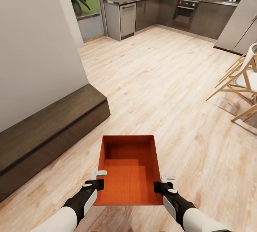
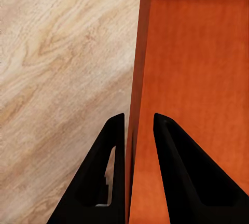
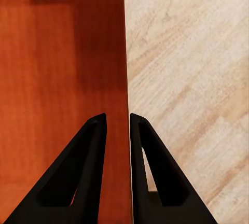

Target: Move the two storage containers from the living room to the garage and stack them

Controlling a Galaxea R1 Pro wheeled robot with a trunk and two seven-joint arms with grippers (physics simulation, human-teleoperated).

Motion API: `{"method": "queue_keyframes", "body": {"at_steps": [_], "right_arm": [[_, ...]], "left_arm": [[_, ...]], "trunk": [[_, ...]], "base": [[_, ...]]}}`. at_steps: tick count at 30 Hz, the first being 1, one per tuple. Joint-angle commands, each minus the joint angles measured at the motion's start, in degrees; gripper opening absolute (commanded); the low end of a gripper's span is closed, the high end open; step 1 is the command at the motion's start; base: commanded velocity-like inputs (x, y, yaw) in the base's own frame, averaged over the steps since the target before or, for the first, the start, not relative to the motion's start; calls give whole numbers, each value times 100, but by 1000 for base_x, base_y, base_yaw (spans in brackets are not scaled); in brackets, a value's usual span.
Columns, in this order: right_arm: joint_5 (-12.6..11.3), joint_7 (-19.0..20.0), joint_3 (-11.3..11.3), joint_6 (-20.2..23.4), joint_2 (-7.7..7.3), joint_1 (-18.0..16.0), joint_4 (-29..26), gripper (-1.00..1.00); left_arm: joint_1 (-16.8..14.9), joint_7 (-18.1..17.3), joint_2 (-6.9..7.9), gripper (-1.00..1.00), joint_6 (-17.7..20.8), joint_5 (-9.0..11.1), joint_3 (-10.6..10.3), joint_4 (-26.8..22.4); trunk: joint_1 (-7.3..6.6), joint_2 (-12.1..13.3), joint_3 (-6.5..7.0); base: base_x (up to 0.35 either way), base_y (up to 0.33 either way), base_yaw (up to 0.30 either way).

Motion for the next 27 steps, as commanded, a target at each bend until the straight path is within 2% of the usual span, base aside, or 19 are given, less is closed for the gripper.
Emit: {"method": "queue_keyframes", "body": {"at_steps": [1, 27], "right_arm": [[-6, -205, -26, -20, -24, -4, -4, -100], [-6, -205, -30, -20, -27, -4, -4, -100]], "left_arm": [[0, 67, 7, -100, 40, 4, 14, -9], [0, 67, 7, -100, 39, 1, 14, -8]], "trunk": [[-22, 38, 15], [-593, 1081, 481]], "base": [[0, 0, 0], [0, 0, 0]]}}
